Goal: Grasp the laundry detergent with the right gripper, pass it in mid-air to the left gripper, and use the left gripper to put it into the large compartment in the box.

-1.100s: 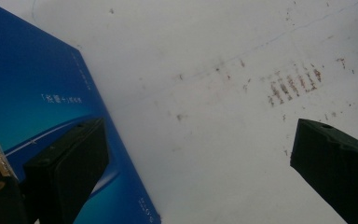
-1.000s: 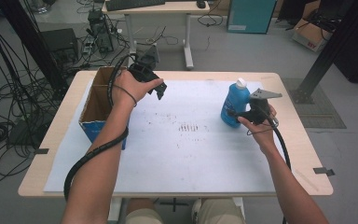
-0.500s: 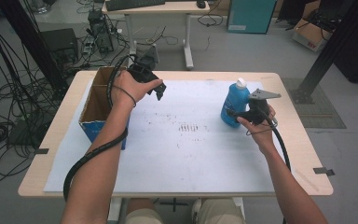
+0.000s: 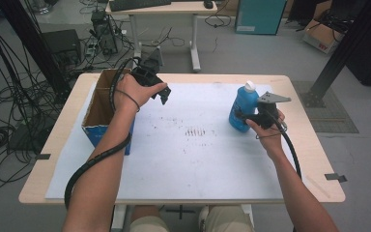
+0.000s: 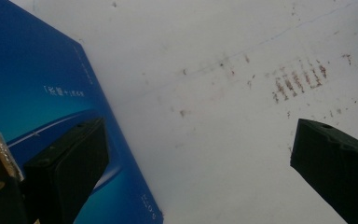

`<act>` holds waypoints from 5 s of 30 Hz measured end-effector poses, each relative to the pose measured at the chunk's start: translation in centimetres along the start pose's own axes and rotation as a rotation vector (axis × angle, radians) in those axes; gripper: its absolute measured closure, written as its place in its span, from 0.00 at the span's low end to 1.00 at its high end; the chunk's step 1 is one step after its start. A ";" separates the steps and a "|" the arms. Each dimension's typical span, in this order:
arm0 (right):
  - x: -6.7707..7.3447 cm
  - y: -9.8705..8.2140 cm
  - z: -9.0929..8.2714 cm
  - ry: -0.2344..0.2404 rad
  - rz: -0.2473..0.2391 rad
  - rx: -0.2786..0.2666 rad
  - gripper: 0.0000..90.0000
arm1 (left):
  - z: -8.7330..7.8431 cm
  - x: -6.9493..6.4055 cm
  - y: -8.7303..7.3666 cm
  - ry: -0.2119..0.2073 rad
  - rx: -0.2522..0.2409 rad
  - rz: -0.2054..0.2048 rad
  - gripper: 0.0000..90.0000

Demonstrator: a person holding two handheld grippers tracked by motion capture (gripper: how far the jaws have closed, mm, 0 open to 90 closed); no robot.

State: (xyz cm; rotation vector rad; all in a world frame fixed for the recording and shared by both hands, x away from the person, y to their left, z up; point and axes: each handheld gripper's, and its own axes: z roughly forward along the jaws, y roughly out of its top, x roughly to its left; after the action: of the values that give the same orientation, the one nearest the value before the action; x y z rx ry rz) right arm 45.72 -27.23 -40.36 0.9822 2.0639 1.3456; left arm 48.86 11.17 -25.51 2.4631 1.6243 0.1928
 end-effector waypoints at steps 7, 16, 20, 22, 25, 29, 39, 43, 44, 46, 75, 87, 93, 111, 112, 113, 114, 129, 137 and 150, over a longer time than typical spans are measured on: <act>0.1 -0.2 0.3 -0.011 0.000 -0.001 0.37 | -0.1 0.0 -0.1 0.002 -0.002 0.000 0.05; 0.3 -0.4 0.5 -0.019 0.004 -0.012 0.45 | 0.0 0.2 -0.2 0.005 -0.001 -0.003 0.05; 0.3 -0.4 0.5 -0.016 0.009 -0.020 0.46 | 0.0 0.3 -0.3 0.005 -0.001 -0.006 0.05; 0.3 -0.6 0.5 -0.016 0.013 -0.031 0.46 | 0.0 0.2 -0.3 0.007 -0.003 -0.004 0.05; 0.3 -0.6 0.5 -0.016 0.015 -0.033 0.46 | 0.0 0.1 -0.2 0.008 0.000 -0.001 0.05; 0.2 -0.7 0.5 -0.013 0.014 -0.037 0.47 | -0.1 0.0 -0.2 0.009 -0.001 0.001 0.05; 0.2 -0.7 0.5 -0.009 0.012 -0.039 0.47 | -0.2 -0.2 -0.1 0.011 -0.001 0.004 0.05; 0.2 -0.7 0.5 -0.008 0.015 -0.042 0.47 | -0.2 -0.1 -0.1 0.011 0.005 0.011 0.05; 0.2 -0.7 0.5 -0.008 0.014 -0.041 0.47 | -0.1 -0.1 -0.1 0.011 0.001 0.008 0.05; 0.1 -0.7 0.5 -0.005 0.013 -0.039 0.47 | -0.2 -0.1 -0.1 0.012 0.003 0.011 0.05; 0.1 -0.7 0.5 0.000 0.018 -0.039 0.50 | -0.3 -0.5 0.2 0.020 0.013 0.021 0.05; 0.1 -0.6 0.4 -0.003 0.014 -0.039 0.51 | -0.8 -0.6 0.2 0.030 0.005 0.030 0.05; 0.1 -0.6 0.4 -0.003 0.015 -0.037 0.51 | -1.0 -0.7 0.2 0.026 0.000 0.021 0.05; 0.1 -0.6 0.4 -0.004 0.015 -0.035 0.50 | -1.2 -0.5 0.3 0.033 -0.001 0.033 0.05; 0.1 -0.6 0.4 -0.004 0.017 -0.035 0.50 | -1.2 -0.6 0.4 0.028 -0.001 0.031 0.05; 0.1 -0.6 0.4 -0.004 0.017 -0.035 0.50 | -1.1 -0.6 0.4 0.029 -0.001 0.030 0.05; 0.1 -0.6 0.4 -0.004 0.016 -0.035 0.51 | -1.1 -0.6 0.4 0.029 -0.001 0.031 0.05; 0.1 -0.5 0.4 -0.004 0.025 -0.031 0.50 | -1.4 -0.8 0.7 0.035 0.002 0.058 0.06; -0.1 -0.2 0.3 -0.003 0.037 -0.019 0.50 | -2.0 -1.0 0.9 0.032 -0.002 0.084 0.05; 0.8 3.1 -0.4 0.016 0.051 0.008 0.50 | -3.7 -1.5 1.6 0.009 -0.017 0.196 0.06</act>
State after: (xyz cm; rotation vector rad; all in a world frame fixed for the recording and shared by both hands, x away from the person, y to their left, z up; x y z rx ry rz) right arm 45.89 -26.04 -37.42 1.0371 2.0707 1.3750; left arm 48.96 9.48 -21.56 2.6106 1.3769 0.2441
